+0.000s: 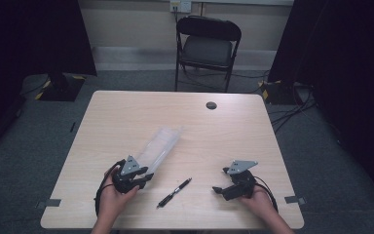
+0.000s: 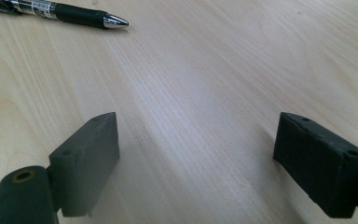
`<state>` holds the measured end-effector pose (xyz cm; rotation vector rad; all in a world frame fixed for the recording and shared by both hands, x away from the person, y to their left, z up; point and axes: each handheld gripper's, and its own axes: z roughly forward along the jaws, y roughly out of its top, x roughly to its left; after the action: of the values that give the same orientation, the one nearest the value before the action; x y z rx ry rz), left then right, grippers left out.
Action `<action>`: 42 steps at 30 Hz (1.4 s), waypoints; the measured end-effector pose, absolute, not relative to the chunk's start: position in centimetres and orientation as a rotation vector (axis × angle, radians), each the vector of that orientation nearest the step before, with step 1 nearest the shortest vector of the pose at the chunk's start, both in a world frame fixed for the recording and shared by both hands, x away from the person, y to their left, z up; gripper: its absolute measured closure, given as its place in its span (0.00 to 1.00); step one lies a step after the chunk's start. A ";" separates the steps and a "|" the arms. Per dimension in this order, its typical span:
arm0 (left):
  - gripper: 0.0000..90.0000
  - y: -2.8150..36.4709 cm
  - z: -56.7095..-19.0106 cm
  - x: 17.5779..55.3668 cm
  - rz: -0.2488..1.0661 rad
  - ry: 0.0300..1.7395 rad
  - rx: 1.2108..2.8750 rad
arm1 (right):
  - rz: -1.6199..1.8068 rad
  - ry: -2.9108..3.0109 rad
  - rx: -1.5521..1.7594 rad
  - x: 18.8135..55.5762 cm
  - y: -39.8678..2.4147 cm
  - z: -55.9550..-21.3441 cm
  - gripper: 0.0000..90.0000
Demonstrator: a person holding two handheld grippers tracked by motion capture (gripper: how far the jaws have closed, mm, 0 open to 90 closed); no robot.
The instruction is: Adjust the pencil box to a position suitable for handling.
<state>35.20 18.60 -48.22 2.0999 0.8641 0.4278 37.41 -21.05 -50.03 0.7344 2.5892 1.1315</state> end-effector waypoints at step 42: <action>0.54 24.9 -47.4 35.5 0.451 1.081 1.967 | 1.131 2.589 0.734 37.4 -21.1 -50.0 0.15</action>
<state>35.55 24.94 -47.35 1.9669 1.0807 0.4514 37.40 -21.06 -50.03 0.7344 2.5888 1.1314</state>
